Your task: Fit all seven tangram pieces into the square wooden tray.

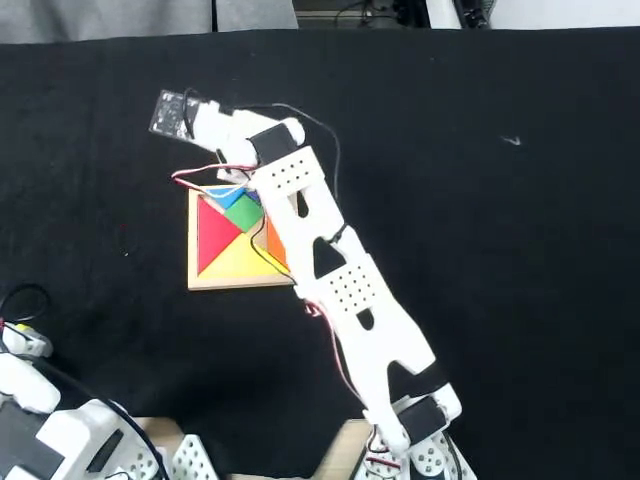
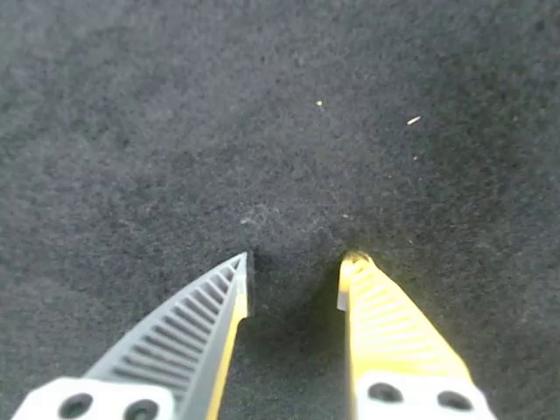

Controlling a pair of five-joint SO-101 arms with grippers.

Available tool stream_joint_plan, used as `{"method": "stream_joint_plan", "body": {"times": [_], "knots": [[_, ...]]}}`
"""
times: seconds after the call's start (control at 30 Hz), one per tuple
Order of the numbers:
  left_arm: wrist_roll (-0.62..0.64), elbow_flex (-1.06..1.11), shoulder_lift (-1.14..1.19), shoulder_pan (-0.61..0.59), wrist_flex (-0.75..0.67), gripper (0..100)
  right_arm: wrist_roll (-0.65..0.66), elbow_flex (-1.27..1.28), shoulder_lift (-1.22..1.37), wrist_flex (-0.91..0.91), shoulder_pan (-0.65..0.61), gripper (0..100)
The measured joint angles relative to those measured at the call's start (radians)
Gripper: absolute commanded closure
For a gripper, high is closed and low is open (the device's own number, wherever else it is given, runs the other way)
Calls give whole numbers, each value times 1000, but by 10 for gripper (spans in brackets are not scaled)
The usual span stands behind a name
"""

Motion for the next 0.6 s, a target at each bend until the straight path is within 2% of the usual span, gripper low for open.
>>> {"method": "stream_joint_plan", "body": {"times": [0.27, 0.6], "knots": [[0, 0, 0, 0, 0, 820, -6, 0, 61, 49, 28, 987], [0, 0, 0, 0, 0, 820, -6, 0, 61, 103, -25, 987]]}}
